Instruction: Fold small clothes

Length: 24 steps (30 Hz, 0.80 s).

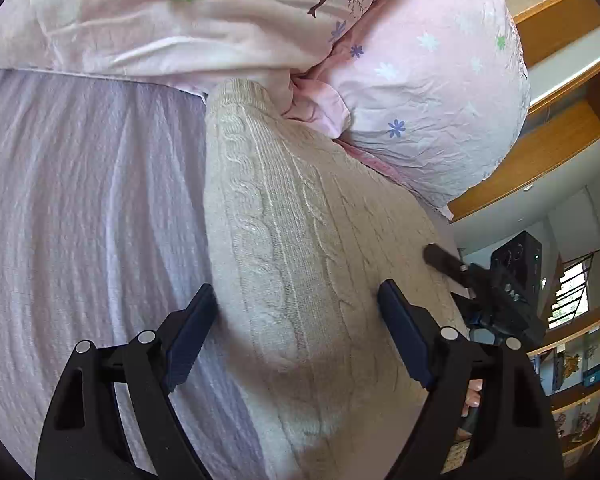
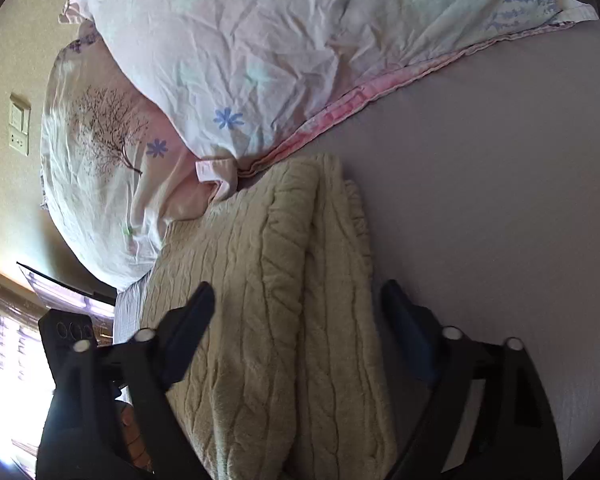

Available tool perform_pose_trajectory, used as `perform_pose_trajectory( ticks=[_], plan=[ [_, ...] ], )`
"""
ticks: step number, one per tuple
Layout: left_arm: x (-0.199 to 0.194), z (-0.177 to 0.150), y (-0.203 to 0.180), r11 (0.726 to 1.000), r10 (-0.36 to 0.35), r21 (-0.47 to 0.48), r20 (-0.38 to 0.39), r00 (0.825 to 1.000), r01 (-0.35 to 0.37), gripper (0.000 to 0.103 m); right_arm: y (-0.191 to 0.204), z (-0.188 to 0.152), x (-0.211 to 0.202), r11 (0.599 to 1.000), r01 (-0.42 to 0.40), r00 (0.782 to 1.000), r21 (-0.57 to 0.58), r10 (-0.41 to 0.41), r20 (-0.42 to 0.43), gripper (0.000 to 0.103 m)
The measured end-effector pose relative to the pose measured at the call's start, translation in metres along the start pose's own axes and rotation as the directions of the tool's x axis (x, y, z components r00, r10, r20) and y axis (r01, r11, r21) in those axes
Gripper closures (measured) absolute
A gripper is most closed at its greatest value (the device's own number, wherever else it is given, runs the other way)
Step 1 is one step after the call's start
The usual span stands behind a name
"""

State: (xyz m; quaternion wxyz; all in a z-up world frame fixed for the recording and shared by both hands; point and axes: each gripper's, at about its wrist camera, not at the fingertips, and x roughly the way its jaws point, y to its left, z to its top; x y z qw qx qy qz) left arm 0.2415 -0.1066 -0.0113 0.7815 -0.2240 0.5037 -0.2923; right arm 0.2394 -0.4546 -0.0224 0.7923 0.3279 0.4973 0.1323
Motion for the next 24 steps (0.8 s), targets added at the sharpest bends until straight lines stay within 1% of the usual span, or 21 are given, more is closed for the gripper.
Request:
perform_pose_trajectory(
  ticks=[1, 2, 3, 5, 7, 8, 9, 10, 12, 13, 14, 15, 16, 17, 18, 19, 20, 21, 22, 23, 24],
  plan=[
    [0.001, -0.002, 0.001, 1.000, -0.017, -0.012, 0.015, 1.000, 0.017, 0.021, 0.003, -0.001, 0.000, 1.000, 0.005, 1.000, -0.015, -0.005, 0.005, 0.051],
    [0.002, -0.001, 0.001, 1.000, -0.020, -0.016, 0.021, 1.000, 0.020, 0.031, 0.003, -0.002, 0.000, 1.000, -0.025, 1.000, -0.008, 0.025, 0.004, 0.061],
    [0.003, -0.001, 0.001, 1.000, -0.018, -0.022, 0.020, 1.000, 0.019, 0.036, 0.003, -0.003, -0.001, 0.999, -0.043, 0.999, -0.004, 0.043, 0.012, 0.064],
    [-0.006, 0.001, 0.006, 0.998, -0.058, -0.031, 0.023, 0.998, 0.059, 0.057, 0.008, -0.004, -0.007, 0.994, -0.112, 0.993, -0.017, 0.113, 0.046, 0.067],
    [-0.025, 0.003, 0.006, 0.997, -0.079, -0.005, 0.021, 0.997, 0.080, 0.060, 0.018, -0.006, -0.005, 0.975, -0.221, 0.974, -0.029, 0.222, 0.044, 0.069],
    [-0.038, 0.003, 0.007, 0.998, -0.060, 0.019, 0.038, 0.997, 0.059, 0.060, 0.025, -0.008, 0.001, 0.964, -0.264, 0.964, -0.037, 0.265, 0.028, 0.070],
    [-0.050, 0.004, 0.008, 0.999, -0.026, 0.047, 0.066, 0.997, 0.023, 0.060, 0.034, -0.011, 0.009, 0.959, -0.278, 0.960, -0.054, 0.279, 0.005, 0.069],
    [-0.063, 0.005, 0.011, 0.997, 0.014, 0.068, 0.098, 0.995, -0.021, 0.060, 0.045, -0.015, 0.019, 0.964, -0.255, 0.967, -0.078, 0.254, -0.020, 0.068],
    [-0.082, 0.013, 0.026, 0.993, 0.088, 0.059, 0.145, 0.986, -0.097, 0.057, 0.067, -0.020, 0.032, 0.981, -0.109, 0.993, -0.159, 0.103, -0.049, 0.049],
    [-0.088, 0.016, 0.035, 0.990, 0.130, 0.038, 0.155, 0.979, -0.138, 0.056, 0.073, -0.022, 0.028, 0.980, -0.044, 0.999, -0.196, 0.043, -0.010, 0.047],
    [-0.093, 0.017, 0.043, 0.987, 0.156, 0.016, 0.162, 0.974, -0.161, 0.056, 0.077, -0.024, 0.017, 0.975, -0.016, 0.998, -0.222, 0.030, 0.056, 0.044],
    [-0.102, 0.014, 0.048, 0.983, 0.183, 0.001, 0.194, 0.964, -0.186, 0.056, 0.078, -0.027, 0.003, 0.970, -0.020, 0.992, -0.241, 0.051, 0.119, 0.037],
    [-0.112, 0.009, 0.047, 0.977, 0.205, 0.012, 0.242, 0.948, -0.214, 0.054, 0.079, -0.028, -0.009, 0.965, -0.050, 0.983, -0.256, 0.093, 0.158, 0.036],
    [-0.121, 0.004, 0.043, 0.970, 0.220, 0.040, 0.277, 0.935, -0.240, 0.044, 0.080, -0.029, -0.016, 0.959, -0.094, 0.977, -0.269, 0.140, 0.159, 0.036],
    [-0.128, -0.003, 0.038, 0.961, 0.236, 0.065, 0.308, 0.921, -0.268, 0.039, 0.082, -0.030, -0.016, 0.954, -0.119, 0.978, -0.276, 0.161, 0.135, 0.038],
    [-0.134, -0.011, 0.033, 0.950, 0.257, 0.084, 0.335, 0.906, -0.301, 0.033, 0.084, -0.031, -0.012, 0.953, -0.115, 0.983, -0.280, 0.150, 0.107, 0.039],
    [-0.138, -0.019, 0.029, 0.938, 0.274, 0.106, 0.355, 0.894, -0.329, 0.031, 0.087, -0.033, -0.002, 0.954, -0.098, 0.990, -0.284, 0.123, 0.072, 0.045],
    [-0.140, -0.027, 0.024, 0.925, 0.290, 0.129, 0.366, 0.884, -0.357, 0.030, 0.091, -0.036, 0.011, 0.954, -0.084, 0.995, -0.288, 0.097, 0.029, 0.055],
    [-0.141, -0.037, 0.020, 0.910, 0.309, 0.151, 0.372, 0.875, -0.386, 0.025, 0.095, -0.043, 0.022, 0.953, -0.051, 0.998, -0.297, 0.056, 0.009, 0.063],
    [-0.140, -0.046, 0.016, 0.892, 0.335, 0.169, 0.378, 0.863, -0.420, 0.017, 0.096, -0.047, 0.026, 0.951, -0.007, 0.999, -0.310, 0.017, 0.032, 0.085],
    [-0.138, -0.054, 0.012, 0.869, 0.368, 0.180, 0.389, 0.845, -0.462, 0.013, 0.095, -0.046, 0.023, 0.955, 0.003, 0.997, -0.296, 0.019, 0.071, 0.089]
  ],
)
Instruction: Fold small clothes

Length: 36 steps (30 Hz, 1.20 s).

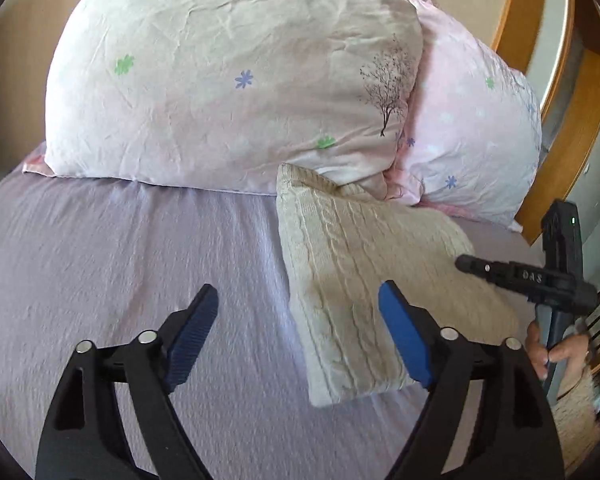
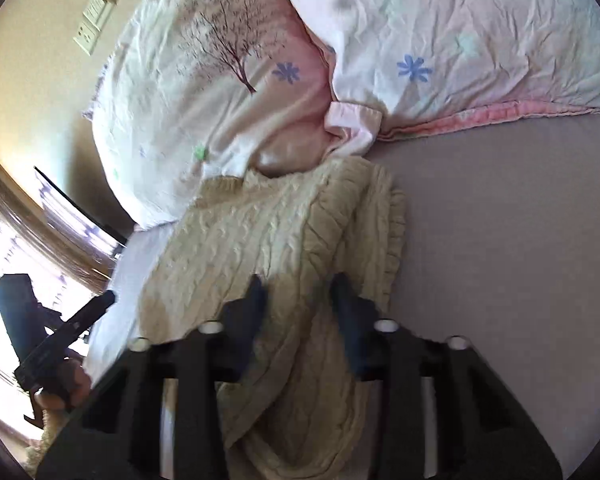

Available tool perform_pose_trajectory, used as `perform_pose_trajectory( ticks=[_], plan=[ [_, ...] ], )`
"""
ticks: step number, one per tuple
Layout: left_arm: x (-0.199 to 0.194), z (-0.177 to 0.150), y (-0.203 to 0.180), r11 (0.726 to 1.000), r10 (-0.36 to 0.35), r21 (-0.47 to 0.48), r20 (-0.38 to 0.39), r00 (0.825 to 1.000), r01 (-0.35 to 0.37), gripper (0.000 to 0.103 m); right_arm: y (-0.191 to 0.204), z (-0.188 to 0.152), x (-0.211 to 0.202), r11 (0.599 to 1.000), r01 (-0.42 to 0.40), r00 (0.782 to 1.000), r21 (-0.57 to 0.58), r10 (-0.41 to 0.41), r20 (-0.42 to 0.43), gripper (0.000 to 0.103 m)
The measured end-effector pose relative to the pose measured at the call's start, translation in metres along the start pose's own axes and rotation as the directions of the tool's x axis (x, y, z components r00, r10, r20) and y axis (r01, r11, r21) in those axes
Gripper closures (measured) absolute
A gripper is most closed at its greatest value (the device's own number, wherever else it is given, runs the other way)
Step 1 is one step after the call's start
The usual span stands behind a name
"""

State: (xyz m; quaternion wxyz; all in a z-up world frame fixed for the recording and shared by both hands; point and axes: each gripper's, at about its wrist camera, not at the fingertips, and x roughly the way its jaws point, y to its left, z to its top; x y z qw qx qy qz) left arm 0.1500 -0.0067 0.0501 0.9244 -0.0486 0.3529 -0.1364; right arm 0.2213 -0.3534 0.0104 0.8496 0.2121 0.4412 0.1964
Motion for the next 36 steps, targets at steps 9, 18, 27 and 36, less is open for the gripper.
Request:
perform_pose_trajectory(
  ticks=[9, 18, 27, 36],
  plan=[
    [-0.003, -0.037, -0.019, 0.993, 0.092, 0.080, -0.086, 0.992, -0.085, 0.001, 0.013, -0.020, -0.060, 0.995, 0.102, 0.985, -0.002, -0.101, 0.142, 0.002],
    [0.021, -0.071, -0.034, 0.986, 0.119, 0.137, -0.208, 0.971, -0.091, 0.001, 0.040, -0.112, -0.076, 0.940, 0.315, 0.949, -0.134, -0.306, 0.080, 0.002],
    [0.024, -0.073, -0.034, 0.977, 0.174, 0.162, -0.224, 0.959, -0.139, 0.001, 0.052, -0.126, -0.031, 0.897, 0.407, 0.909, -0.175, -0.417, -0.022, 0.002],
    [0.024, -0.073, -0.033, 0.977, 0.173, 0.164, -0.225, 0.959, -0.138, 0.001, 0.058, -0.129, -0.024, 0.858, 0.458, 0.878, -0.232, -0.478, -0.035, 0.002]
  ],
)
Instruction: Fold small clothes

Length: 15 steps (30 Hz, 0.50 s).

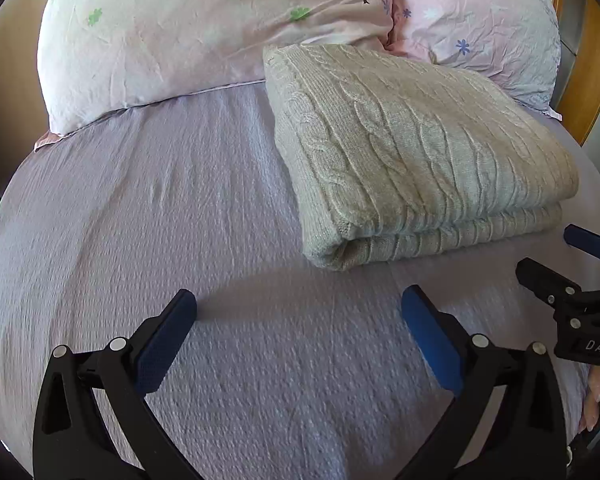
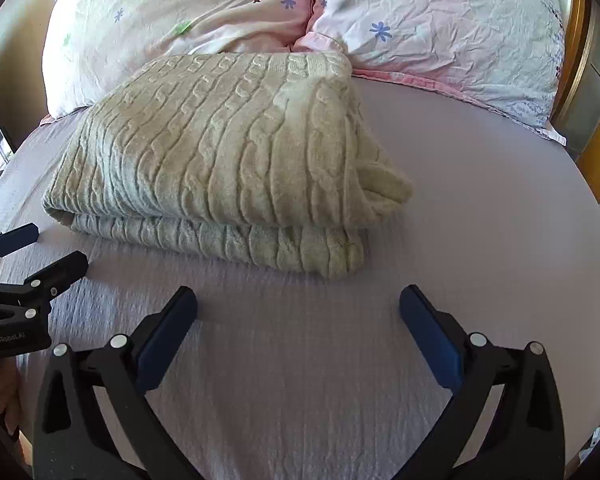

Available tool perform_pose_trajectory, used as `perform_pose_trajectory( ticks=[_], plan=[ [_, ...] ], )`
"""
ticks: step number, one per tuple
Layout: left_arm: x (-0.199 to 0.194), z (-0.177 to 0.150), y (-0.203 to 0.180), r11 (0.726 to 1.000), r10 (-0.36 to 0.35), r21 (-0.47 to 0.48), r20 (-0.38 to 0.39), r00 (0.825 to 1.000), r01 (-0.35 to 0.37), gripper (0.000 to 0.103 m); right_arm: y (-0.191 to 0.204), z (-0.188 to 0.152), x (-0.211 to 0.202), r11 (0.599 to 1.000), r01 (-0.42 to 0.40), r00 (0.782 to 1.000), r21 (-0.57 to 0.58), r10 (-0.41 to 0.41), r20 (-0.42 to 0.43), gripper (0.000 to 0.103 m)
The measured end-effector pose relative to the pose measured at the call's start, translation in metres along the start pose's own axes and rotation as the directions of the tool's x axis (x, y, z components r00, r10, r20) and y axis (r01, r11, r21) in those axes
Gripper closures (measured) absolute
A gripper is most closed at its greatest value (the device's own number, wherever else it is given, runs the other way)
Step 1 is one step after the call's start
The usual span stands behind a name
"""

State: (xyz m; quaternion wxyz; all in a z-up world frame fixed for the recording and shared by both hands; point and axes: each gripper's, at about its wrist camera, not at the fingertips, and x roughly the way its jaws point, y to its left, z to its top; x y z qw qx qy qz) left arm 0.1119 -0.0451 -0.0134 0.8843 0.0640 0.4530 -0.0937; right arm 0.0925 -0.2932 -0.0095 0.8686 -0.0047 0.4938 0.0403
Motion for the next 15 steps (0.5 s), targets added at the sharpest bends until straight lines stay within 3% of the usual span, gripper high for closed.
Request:
perform_pose_trajectory(
  ticks=[15],
  plan=[
    [0.0003, 0.0002, 0.0000, 1.000, 0.000, 0.000, 0.000, 1.000, 0.000, 0.001, 0.0000, -0.0009, -0.0007, 1.000, 0.001, 1.000, 0.001, -0.001, 0.000, 0.002]
  ],
)
